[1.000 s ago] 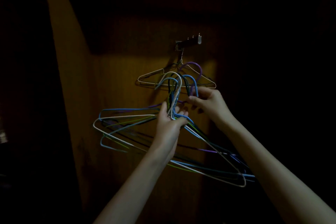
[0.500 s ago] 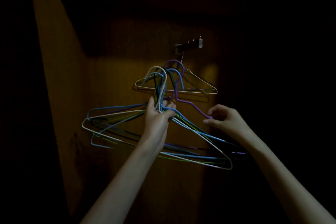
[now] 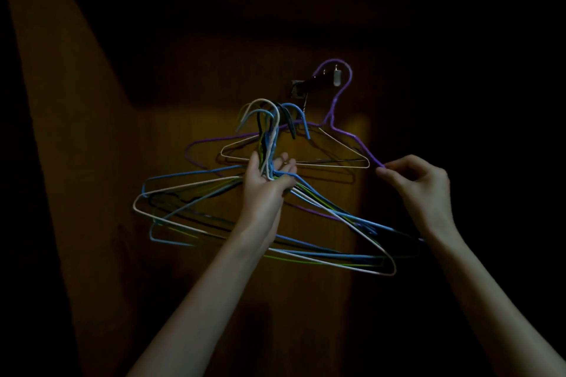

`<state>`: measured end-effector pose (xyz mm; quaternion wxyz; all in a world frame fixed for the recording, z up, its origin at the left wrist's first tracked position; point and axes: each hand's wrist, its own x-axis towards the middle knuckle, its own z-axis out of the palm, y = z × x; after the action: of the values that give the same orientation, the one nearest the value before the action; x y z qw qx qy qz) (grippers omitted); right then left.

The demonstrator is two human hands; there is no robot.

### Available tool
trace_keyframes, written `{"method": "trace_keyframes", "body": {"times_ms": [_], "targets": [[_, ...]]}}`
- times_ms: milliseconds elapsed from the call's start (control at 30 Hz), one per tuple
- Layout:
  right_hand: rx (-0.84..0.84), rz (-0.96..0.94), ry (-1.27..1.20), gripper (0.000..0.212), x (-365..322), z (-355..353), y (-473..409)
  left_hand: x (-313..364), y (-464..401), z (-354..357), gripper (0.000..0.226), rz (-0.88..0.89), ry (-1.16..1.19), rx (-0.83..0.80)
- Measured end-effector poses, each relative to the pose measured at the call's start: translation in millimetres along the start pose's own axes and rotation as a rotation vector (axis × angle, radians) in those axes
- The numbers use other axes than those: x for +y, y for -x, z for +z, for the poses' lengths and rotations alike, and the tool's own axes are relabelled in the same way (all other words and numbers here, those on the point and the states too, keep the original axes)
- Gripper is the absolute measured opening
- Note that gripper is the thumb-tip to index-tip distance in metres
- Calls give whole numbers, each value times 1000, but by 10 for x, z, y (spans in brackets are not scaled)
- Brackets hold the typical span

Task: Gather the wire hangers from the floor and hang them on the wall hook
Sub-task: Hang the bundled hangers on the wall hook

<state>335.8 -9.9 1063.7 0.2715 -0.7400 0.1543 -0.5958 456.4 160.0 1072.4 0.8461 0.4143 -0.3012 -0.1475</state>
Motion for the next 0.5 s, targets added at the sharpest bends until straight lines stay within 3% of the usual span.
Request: {"method": "trace_keyframes", "body": {"times_ms": [500], "targets": [[25, 31, 98, 13, 617, 701, -889, -134, -627, -46, 89, 56, -21, 15]]}}
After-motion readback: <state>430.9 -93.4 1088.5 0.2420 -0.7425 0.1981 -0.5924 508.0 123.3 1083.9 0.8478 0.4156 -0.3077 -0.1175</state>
